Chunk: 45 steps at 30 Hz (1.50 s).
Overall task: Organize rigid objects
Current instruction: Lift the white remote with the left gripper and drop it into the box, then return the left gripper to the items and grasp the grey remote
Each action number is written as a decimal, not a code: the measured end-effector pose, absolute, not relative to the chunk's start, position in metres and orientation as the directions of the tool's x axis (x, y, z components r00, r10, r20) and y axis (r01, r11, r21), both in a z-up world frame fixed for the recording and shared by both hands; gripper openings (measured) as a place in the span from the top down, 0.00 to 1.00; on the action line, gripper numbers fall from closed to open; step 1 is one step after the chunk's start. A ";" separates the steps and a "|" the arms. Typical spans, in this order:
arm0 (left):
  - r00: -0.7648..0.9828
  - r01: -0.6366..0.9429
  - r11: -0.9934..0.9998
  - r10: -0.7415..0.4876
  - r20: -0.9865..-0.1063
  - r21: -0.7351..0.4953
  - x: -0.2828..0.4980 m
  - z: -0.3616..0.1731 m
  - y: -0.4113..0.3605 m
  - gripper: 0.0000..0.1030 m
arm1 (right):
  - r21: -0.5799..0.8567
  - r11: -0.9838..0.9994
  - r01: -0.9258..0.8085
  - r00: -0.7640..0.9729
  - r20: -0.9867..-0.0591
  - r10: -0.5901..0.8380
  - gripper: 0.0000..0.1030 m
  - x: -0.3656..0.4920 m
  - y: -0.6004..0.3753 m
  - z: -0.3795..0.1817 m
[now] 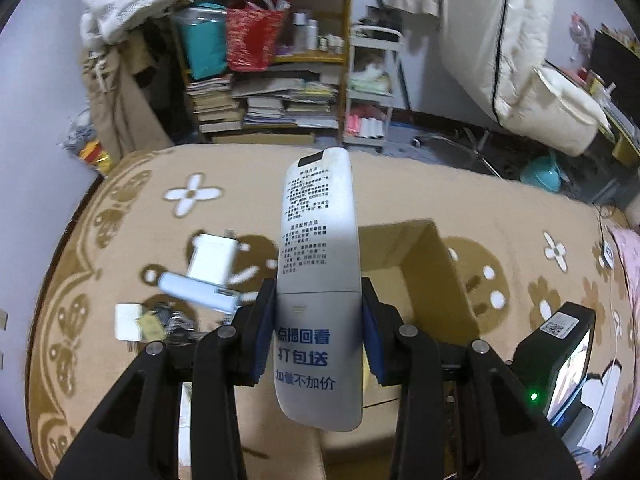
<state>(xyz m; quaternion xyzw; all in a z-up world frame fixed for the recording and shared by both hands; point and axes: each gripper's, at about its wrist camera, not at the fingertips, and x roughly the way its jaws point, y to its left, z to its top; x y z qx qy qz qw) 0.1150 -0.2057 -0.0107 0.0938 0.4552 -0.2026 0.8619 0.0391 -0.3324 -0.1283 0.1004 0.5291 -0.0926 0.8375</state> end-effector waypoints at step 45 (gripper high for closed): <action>0.574 0.341 0.934 -0.116 -0.811 0.108 0.107 -0.035 -0.148 0.01 | 0.092 0.962 0.258 0.427 -0.904 -0.028 0.93 0.037 -0.333 -0.129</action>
